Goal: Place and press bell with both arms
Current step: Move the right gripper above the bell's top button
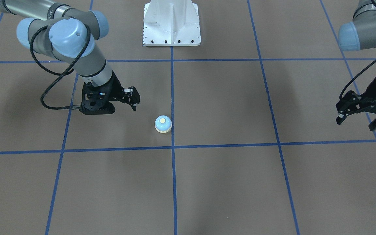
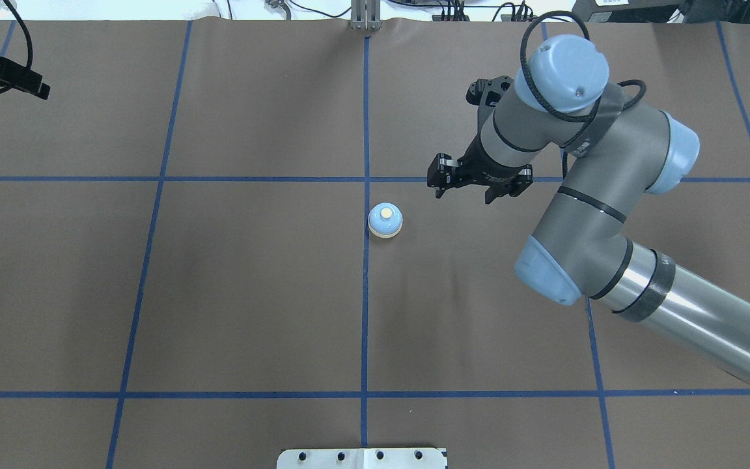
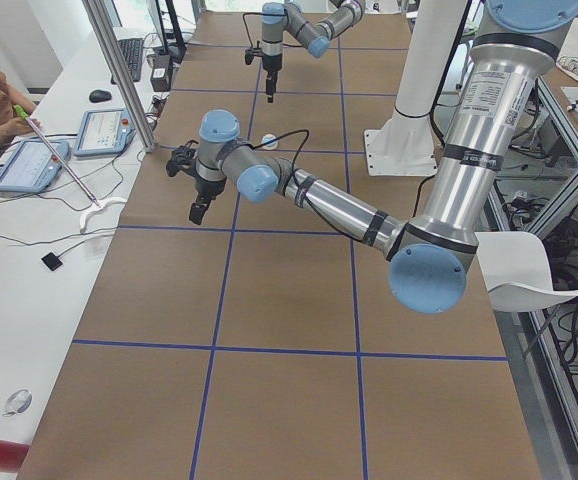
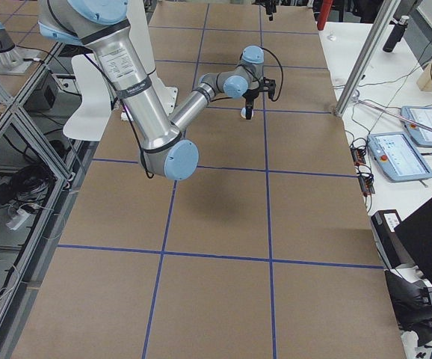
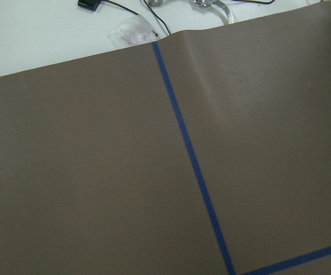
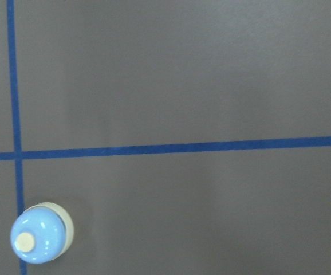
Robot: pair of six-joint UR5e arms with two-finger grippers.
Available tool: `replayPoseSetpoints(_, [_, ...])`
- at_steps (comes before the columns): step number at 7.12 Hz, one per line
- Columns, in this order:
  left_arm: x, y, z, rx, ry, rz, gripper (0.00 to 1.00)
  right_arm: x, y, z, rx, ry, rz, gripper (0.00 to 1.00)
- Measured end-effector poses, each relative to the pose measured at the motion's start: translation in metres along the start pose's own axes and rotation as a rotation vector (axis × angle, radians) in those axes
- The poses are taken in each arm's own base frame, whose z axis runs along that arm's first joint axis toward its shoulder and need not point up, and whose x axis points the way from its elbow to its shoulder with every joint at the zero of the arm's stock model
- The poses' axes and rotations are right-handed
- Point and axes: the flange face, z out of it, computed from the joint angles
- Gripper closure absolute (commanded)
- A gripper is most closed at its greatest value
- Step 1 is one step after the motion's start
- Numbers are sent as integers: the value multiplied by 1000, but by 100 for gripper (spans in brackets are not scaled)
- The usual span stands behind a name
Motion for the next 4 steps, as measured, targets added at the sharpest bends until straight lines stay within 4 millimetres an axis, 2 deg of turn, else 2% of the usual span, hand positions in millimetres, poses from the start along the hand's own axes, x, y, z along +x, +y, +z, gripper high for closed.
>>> replayPoseSetpoints(2, [-10, 11, 0, -12, -6, 10, 0, -43, -8, 26, -15, 25, 3, 58])
replayPoseSetpoints(4, [-26, 21, 1, -63, -38, 1, 0, -69, -4, 44, -13, 46, -11, 63])
